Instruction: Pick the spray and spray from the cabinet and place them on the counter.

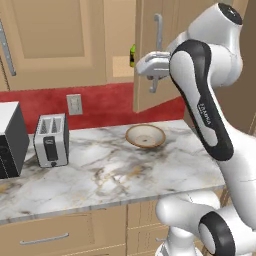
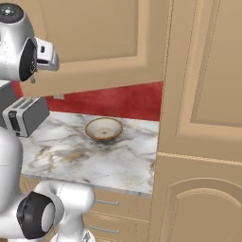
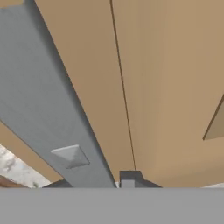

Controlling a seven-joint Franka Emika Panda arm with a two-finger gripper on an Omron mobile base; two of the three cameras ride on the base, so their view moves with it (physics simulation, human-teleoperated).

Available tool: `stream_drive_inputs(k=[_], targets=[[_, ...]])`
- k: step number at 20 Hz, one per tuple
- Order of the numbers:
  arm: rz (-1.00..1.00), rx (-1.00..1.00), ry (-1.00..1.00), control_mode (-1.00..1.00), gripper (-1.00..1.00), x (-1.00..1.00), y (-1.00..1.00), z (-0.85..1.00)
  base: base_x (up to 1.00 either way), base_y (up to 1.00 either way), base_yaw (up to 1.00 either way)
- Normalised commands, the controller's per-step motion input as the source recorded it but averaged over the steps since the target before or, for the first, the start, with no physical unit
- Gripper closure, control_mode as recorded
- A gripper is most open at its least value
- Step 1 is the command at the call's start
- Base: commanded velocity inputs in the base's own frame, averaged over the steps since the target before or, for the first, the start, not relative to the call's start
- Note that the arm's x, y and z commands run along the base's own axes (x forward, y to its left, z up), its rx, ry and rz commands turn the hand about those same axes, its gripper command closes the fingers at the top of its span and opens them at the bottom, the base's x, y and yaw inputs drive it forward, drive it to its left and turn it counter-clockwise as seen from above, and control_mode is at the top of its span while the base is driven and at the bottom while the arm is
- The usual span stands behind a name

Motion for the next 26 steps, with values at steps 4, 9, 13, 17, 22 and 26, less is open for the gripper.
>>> stream_drive_inputs(k=[4,9,13,17,22,26], targets=[[0.10,0.11,-0.02,-1.00,1.00,-0.48,-0.54,0.00,0.00,0.00,0.00],[0.05,0.11,-0.02,-1.00,1.00,-0.43,-0.58,-0.01,0.00,0.00,0.00],[0.02,0.10,-0.02,-1.00,1.00,-0.42,-0.53,-0.04,0.00,0.00,0.00],[0.03,0.10,0.00,-1.00,1.00,-0.31,-0.62,-0.01,0.00,0.00,0.00],[0.04,0.05,0.00,-1.00,1.00,-0.11,-0.38,0.00,0.00,0.00,0.00],[0.05,0.00,0.01,-1.00,1.00,0.00,-0.27,0.00,0.00,0.00,0.00]])
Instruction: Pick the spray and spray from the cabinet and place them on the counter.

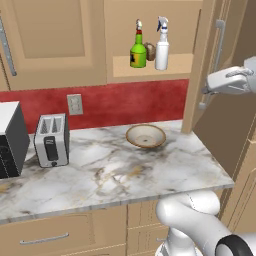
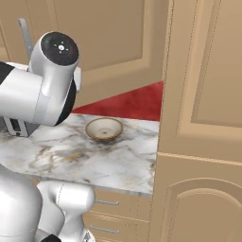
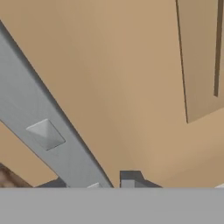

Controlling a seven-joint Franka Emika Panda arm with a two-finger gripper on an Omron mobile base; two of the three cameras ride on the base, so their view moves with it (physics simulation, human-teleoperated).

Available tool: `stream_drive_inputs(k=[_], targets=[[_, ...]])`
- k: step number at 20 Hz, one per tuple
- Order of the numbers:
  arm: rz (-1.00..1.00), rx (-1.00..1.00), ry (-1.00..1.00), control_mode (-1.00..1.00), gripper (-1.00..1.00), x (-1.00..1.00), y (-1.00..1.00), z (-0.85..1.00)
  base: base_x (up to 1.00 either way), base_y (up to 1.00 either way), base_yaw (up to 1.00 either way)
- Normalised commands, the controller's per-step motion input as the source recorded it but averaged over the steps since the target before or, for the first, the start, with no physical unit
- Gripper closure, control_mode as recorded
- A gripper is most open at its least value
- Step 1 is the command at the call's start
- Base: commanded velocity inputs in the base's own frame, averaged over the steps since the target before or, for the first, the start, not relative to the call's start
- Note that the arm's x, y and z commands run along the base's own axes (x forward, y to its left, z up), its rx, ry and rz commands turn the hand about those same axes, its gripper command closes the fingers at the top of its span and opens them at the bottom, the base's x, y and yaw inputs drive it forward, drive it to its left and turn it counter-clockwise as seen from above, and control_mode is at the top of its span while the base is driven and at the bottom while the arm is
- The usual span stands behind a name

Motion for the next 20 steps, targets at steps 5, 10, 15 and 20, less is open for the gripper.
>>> stream_drive_inputs(k=[5,10,15,20], targets=[[0.02,0.00,0.00,-1.00,-1.00,0.00,-0.09,0.00,0.00,0.00,0.00],[0.01,0.00,0.00,-1.00,-1.00,0.00,-0.11,0.00,0.00,0.00,0.00],[0.00,0.00,0.00,-1.00,-1.00,-0.03,-0.08,0.00,0.00,0.00,0.00],[0.01,-0.02,-0.04,-1.00,-1.00,-0.09,0.00,0.09,0.00,0.00,0.00]])
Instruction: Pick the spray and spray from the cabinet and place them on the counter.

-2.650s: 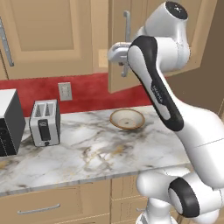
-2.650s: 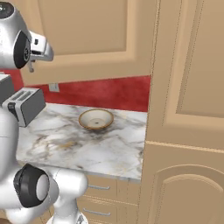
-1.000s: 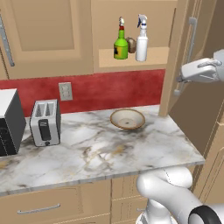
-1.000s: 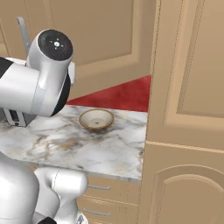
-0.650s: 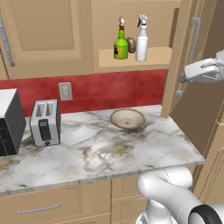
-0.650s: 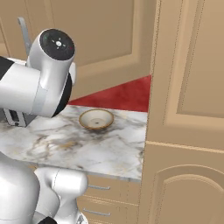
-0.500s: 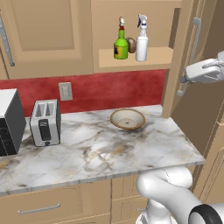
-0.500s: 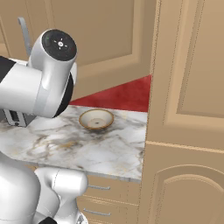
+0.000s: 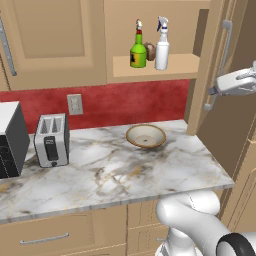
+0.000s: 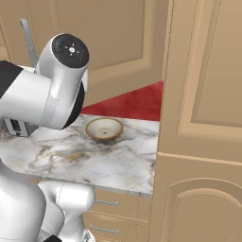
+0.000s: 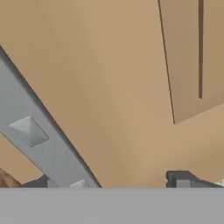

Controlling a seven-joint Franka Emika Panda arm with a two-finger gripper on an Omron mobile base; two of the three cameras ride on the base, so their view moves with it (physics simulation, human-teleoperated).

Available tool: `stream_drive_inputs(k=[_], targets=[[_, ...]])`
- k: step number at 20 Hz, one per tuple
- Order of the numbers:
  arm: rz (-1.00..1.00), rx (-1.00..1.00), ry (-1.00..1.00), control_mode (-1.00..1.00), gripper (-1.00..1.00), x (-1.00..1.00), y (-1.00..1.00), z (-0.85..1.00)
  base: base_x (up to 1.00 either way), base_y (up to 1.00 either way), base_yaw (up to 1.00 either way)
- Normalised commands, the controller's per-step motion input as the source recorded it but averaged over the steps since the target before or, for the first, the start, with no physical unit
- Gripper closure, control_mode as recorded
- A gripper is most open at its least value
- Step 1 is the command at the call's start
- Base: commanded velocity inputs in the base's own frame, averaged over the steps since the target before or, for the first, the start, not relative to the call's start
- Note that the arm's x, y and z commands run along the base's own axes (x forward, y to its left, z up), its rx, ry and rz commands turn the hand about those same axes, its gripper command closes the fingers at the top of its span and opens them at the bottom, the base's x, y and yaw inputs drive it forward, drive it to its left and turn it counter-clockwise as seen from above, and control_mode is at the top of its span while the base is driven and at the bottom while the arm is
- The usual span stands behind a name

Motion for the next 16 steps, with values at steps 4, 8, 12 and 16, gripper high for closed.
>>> stream_drive_inputs(k=[4,8,12,16], targets=[[0.01,-0.06,-0.09,-1.00,-1.00,-0.42,0.02,0.14,0.00,0.00,0.00],[0.04,-0.04,-0.09,-1.00,-1.00,-0.49,0.00,0.08,0.00,0.00,0.00],[0.03,-0.05,-0.01,-1.00,-1.00,-0.41,0.16,0.00,0.00,0.00,0.00],[0.00,-0.18,0.00,-1.00,-1.00,-0.46,0.31,0.01,0.00,0.00,0.00]])
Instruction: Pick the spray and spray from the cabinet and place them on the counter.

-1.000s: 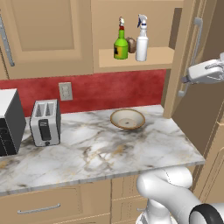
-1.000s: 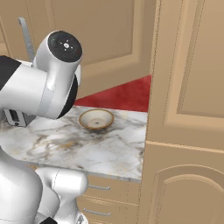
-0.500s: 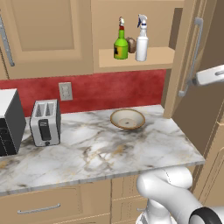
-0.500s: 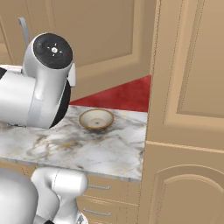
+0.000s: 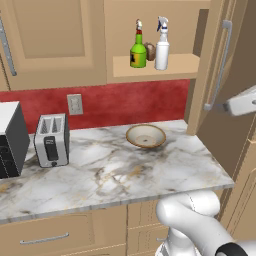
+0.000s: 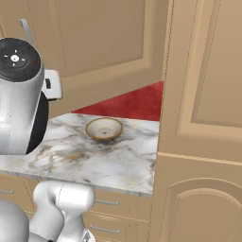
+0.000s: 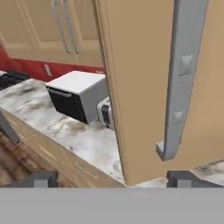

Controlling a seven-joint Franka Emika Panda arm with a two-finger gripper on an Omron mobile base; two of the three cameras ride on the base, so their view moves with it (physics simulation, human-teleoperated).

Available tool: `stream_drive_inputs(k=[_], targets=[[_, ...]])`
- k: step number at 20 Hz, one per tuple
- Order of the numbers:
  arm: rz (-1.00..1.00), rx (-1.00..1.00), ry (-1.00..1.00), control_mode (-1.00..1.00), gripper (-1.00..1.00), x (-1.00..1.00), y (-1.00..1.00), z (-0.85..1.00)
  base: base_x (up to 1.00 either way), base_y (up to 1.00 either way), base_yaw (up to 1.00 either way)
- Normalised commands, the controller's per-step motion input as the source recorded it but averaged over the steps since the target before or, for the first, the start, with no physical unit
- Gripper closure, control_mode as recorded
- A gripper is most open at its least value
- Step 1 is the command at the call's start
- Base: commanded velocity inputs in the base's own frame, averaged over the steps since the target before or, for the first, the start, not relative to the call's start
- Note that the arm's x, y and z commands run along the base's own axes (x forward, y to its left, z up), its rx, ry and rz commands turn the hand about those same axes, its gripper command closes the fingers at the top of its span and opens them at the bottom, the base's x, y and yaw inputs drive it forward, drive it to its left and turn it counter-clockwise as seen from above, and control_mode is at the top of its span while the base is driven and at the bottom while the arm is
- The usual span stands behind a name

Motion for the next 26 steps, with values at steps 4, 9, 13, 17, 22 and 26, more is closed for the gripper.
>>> stream_drive_inputs(k=[4,9,13,17,22,26], targets=[[0.00,-0.25,-0.08,-1.00,-1.00,-0.45,0.20,0.01,0.00,0.00,0.00],[-0.03,-0.18,-0.21,-1.00,-1.00,-0.35,0.36,0.09,0.00,0.00,0.00],[-0.07,-0.23,-0.21,-1.00,-1.00,-0.18,0.62,0.00,0.00,0.00,0.00],[-0.04,-0.30,-0.15,-1.00,-1.00,-0.09,0.74,-0.25,0.00,0.00,0.00],[-0.03,-0.39,-0.10,-1.00,-1.00,0.00,0.68,-0.59,0.00,0.00,0.00],[-0.04,-0.35,0.06,-1.00,-1.00,0.25,0.56,-0.26,0.00,0.00,0.00]])
